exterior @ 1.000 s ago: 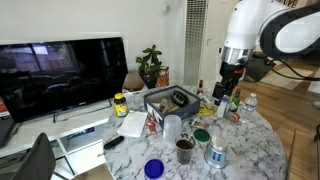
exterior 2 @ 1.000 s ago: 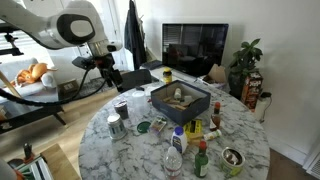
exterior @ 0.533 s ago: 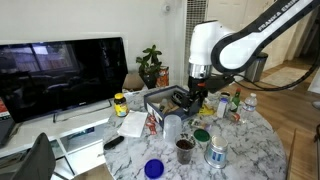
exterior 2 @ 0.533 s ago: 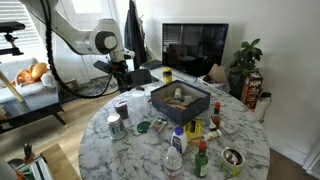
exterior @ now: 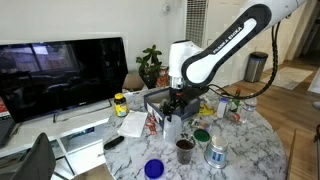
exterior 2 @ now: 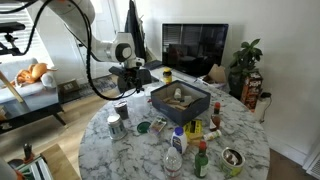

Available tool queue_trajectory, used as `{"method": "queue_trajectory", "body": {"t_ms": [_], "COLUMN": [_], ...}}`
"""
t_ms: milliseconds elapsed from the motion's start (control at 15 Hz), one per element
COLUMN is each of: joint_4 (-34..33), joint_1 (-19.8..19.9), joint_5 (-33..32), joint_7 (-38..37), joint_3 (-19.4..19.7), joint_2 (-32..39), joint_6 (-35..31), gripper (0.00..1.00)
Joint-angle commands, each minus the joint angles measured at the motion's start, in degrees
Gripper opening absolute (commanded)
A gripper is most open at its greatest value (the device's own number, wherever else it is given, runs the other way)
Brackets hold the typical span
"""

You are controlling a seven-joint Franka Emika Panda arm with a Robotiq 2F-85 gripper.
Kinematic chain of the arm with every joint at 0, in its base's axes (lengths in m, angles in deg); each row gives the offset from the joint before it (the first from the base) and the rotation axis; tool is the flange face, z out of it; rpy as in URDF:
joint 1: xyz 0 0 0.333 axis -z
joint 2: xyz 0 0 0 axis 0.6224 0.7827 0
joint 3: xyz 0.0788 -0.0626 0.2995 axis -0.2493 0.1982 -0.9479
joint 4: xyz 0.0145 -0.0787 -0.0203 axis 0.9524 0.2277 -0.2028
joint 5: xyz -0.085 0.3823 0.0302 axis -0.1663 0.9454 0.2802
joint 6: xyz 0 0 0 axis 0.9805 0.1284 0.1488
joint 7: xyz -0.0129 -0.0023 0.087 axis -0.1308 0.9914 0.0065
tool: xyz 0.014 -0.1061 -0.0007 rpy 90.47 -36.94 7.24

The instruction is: Put the clear cup over the silver cup, then place them upright

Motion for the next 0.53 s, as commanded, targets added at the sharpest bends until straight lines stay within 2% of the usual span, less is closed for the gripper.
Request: {"method": "queue_trajectory", "body": {"t_ms": [0,467], "joint_4": [-1.0,-2.6], "joint_1": [-1.9,-2.8], "joint_5": [1.3,1.2], "joint_7": [1.0,-0.1], "joint_3": [2.1,4.0], "joint_2": [0.8,3.2], "joint_6": [0.0,-1.4], "gripper": [1.0,1.0]}}
